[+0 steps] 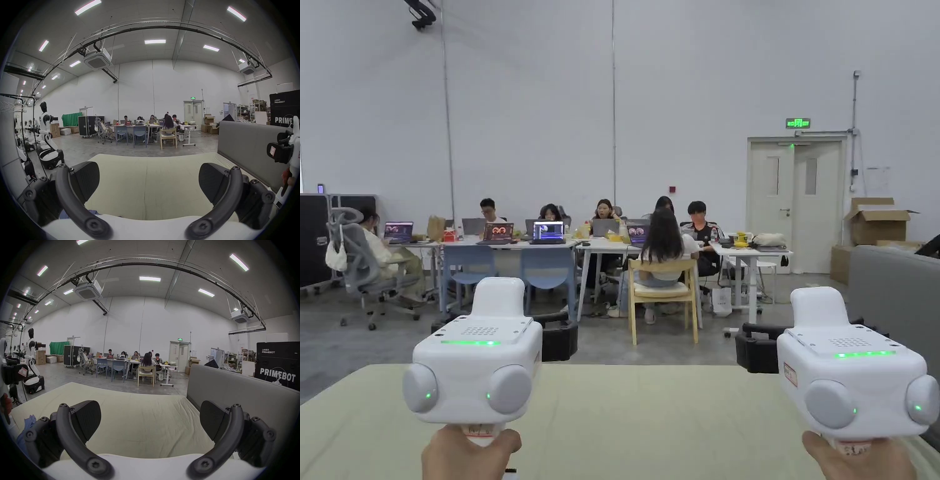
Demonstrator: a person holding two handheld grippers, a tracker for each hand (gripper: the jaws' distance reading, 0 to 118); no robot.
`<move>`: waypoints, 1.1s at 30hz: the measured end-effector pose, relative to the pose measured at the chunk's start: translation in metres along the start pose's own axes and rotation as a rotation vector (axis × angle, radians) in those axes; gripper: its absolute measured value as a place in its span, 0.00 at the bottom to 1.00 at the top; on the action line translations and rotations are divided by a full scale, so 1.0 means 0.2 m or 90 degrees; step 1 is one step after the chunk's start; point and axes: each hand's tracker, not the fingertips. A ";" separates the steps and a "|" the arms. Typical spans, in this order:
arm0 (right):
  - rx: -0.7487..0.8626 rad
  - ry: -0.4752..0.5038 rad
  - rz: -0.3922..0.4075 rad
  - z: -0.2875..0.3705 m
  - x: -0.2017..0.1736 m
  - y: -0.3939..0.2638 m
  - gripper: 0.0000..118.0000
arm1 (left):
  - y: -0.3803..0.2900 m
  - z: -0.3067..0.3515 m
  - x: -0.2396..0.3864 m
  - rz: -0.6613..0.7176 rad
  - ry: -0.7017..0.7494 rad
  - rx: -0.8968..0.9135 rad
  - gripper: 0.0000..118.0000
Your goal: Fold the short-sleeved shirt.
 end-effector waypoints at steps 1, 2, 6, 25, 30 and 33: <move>0.000 0.000 0.000 0.00 0.00 0.00 1.00 | 0.00 0.00 0.00 0.001 -0.001 0.000 1.00; 0.000 0.001 0.000 0.00 0.00 0.00 1.00 | 0.00 0.00 0.00 0.002 0.000 0.001 1.00; -0.003 0.004 -0.004 0.00 0.00 0.00 1.00 | 0.01 0.00 -0.01 0.005 0.002 0.001 1.00; 0.008 0.002 -0.001 0.02 0.01 0.03 1.00 | 0.02 0.01 -0.02 -0.003 0.008 0.006 1.00; 0.009 0.003 0.003 0.02 0.01 0.03 1.00 | 0.03 0.01 -0.02 0.001 0.009 0.006 1.00; 0.010 0.004 0.001 0.05 0.00 0.04 1.00 | 0.04 0.02 -0.02 -0.003 0.011 0.010 1.00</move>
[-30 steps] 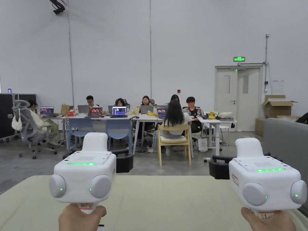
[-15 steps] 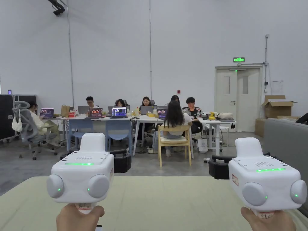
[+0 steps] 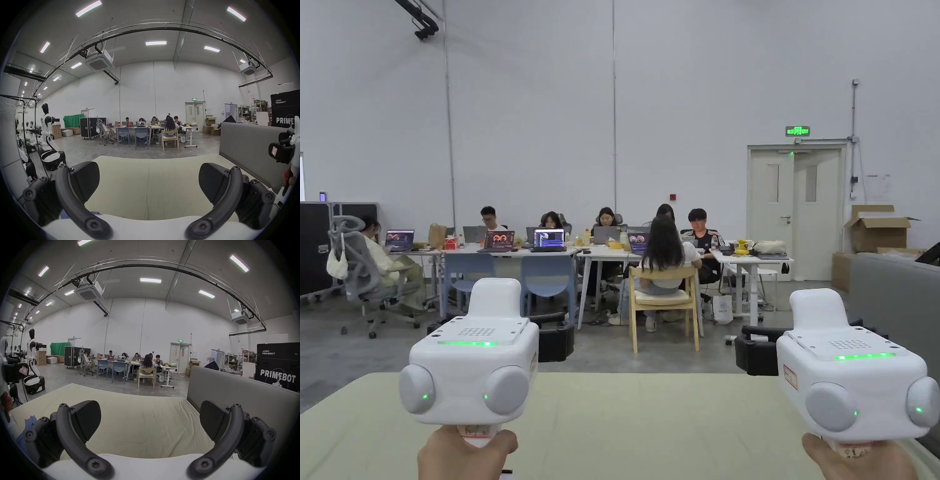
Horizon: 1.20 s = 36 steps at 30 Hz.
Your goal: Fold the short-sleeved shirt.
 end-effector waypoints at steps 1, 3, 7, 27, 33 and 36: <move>0.000 0.000 0.000 0.00 0.00 0.00 1.00 | 0.00 0.00 0.00 0.000 0.000 0.002 1.00; 0.000 -0.001 0.001 0.00 0.00 0.00 1.00 | 0.01 0.00 0.00 -0.001 0.001 0.004 1.00; -0.001 0.001 -0.002 -0.02 0.00 -0.02 1.00 | 0.01 0.00 -0.01 0.000 0.000 0.007 1.00; -0.012 0.007 -0.010 -0.03 -0.01 -0.04 1.00 | 0.01 -0.01 -0.01 -0.003 -0.005 0.004 1.00; -0.011 0.006 -0.009 -0.02 -0.01 -0.03 1.00 | -0.01 -0.01 -0.02 0.007 -0.005 -0.005 1.00; -0.010 0.006 -0.007 -0.01 -0.01 -0.02 1.00 | -0.02 -0.02 -0.02 0.006 -0.006 -0.009 1.00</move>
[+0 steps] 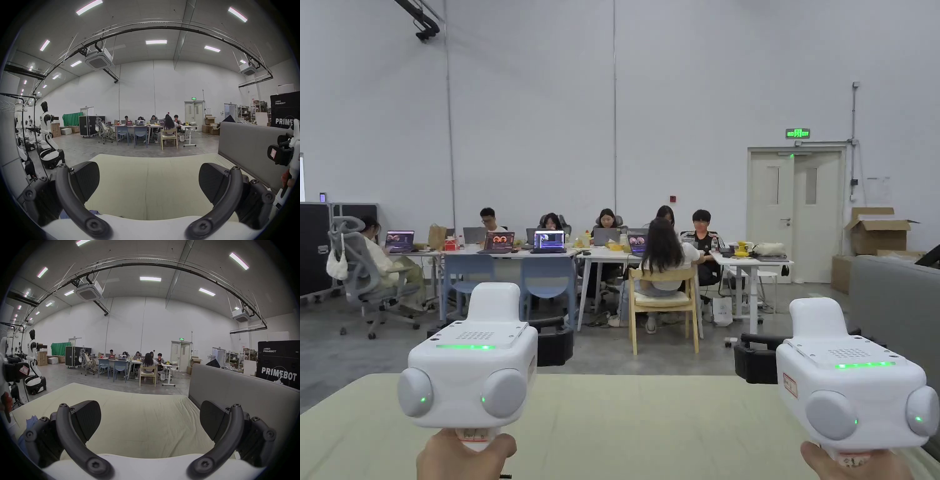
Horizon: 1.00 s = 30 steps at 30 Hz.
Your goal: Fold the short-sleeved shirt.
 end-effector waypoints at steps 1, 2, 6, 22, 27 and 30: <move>0.001 0.000 0.001 0.00 0.00 0.00 1.00 | 0.00 0.00 0.00 -0.001 -0.003 -0.001 1.00; 0.001 -0.001 0.001 0.00 0.00 0.00 1.00 | 0.00 0.00 0.00 -0.002 -0.004 -0.002 1.00; 0.002 0.002 0.004 0.00 0.00 0.00 1.00 | 0.00 0.01 0.01 -0.004 -0.010 -0.002 1.00; -0.020 -0.016 -0.031 -0.03 0.05 -0.12 0.03 | -0.01 0.06 0.03 -0.017 0.020 0.035 0.00; -0.013 -0.001 -0.041 0.01 0.10 -0.18 0.03 | -0.07 0.07 0.00 -0.017 0.010 0.006 0.00; -0.004 0.012 -0.039 0.04 0.08 -0.17 0.03 | -0.11 0.04 -0.02 -0.011 0.005 -0.008 0.00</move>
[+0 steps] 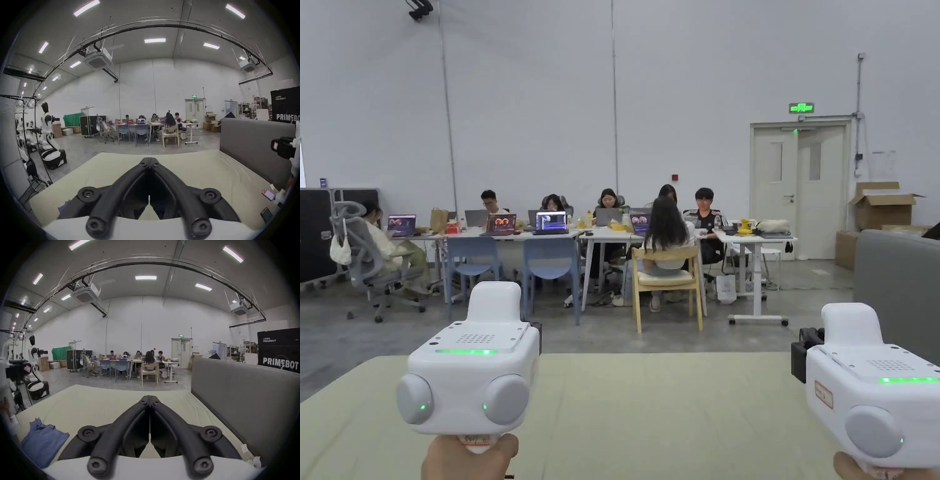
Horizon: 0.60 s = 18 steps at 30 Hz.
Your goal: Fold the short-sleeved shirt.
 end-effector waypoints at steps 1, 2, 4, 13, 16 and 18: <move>-0.001 0.010 -0.007 0.00 -0.03 0.01 0.03 | -0.01 0.01 -0.03 0.006 0.001 -0.004 0.00; -0.001 0.017 -0.008 0.00 -0.06 0.02 0.03 | -0.02 -0.01 -0.04 0.010 0.004 -0.009 0.00; 0.004 0.041 0.003 -0.07 -0.15 0.02 0.03 | -0.04 0.02 -0.13 0.007 0.022 -0.016 0.00; -0.003 0.244 -0.006 -0.18 -1.04 -0.02 0.03 | -0.14 0.32 -0.90 -0.013 0.226 -0.040 0.00; -0.011 0.309 -0.009 -0.16 -1.34 -0.04 0.03 | -0.19 0.45 -1.17 -0.009 0.297 -0.061 0.00; -0.015 0.334 0.001 -0.15 -1.49 -0.05 0.03 | -0.21 0.51 -1.29 -0.005 0.327 -0.076 0.00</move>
